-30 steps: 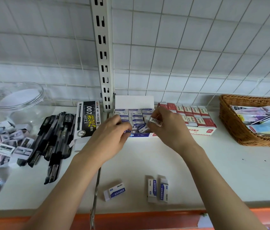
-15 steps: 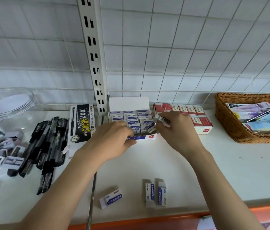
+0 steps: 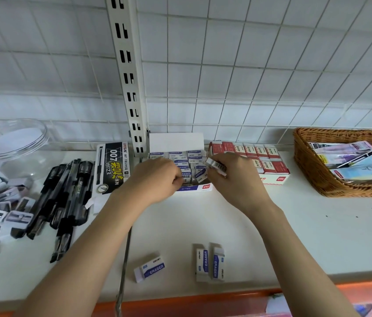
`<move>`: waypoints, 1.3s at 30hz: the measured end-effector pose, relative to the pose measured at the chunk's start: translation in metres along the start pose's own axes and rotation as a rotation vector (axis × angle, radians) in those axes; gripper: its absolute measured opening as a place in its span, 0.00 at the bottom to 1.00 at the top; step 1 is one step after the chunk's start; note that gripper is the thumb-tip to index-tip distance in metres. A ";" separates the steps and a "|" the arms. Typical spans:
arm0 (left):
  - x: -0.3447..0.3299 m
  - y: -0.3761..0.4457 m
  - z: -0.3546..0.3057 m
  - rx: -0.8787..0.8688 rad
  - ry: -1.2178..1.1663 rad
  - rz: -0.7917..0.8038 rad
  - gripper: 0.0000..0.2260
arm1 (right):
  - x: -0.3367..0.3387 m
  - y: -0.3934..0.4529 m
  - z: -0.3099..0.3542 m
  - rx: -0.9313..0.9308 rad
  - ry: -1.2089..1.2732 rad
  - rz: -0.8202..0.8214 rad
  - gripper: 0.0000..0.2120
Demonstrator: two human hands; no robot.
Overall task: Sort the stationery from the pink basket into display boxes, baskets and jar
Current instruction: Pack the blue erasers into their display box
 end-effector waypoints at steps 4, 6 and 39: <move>0.015 0.015 -0.009 -0.023 0.105 0.131 0.09 | 0.001 -0.001 -0.002 0.006 -0.015 -0.008 0.04; 0.021 0.021 -0.013 -0.054 0.175 0.174 0.10 | 0.002 -0.003 -0.003 0.003 -0.026 -0.001 0.04; 0.025 -0.014 0.012 0.113 -0.222 0.092 0.11 | -0.006 -0.001 0.002 -0.036 0.070 0.062 0.05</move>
Point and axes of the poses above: each hand's wrist, its own y-axis towards the middle knuckle, its own x-axis out of the back of the hand, z = x × y, the point moved 1 cm from there along y, towards the middle knuckle, and after that the axes turned 3 degrees about -x, right-handed, at the moved point
